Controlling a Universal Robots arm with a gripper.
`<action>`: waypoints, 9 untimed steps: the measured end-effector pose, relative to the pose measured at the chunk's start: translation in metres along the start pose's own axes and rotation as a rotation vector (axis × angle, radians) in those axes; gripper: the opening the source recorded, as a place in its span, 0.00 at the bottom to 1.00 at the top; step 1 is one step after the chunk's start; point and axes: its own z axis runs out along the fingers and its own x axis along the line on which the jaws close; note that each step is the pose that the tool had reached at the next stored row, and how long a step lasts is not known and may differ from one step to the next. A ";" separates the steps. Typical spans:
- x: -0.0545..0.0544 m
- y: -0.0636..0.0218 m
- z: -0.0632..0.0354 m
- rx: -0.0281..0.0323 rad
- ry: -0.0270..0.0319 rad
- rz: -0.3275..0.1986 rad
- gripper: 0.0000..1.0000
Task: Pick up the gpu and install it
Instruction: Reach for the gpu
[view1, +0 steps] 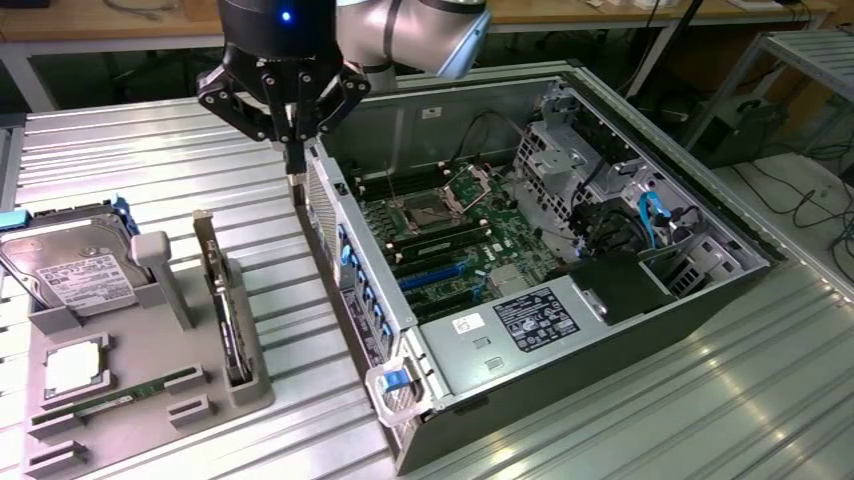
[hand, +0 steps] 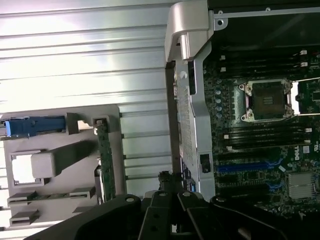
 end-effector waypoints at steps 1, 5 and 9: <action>0.007 -0.0013 -0.0002 0.0000 -0.0001 0.000 0.11; 0.012 -0.0022 -0.0003 -0.0001 0.0000 0.000 0.11; 0.016 -0.0030 -0.0005 0.0000 0.0000 0.000 0.11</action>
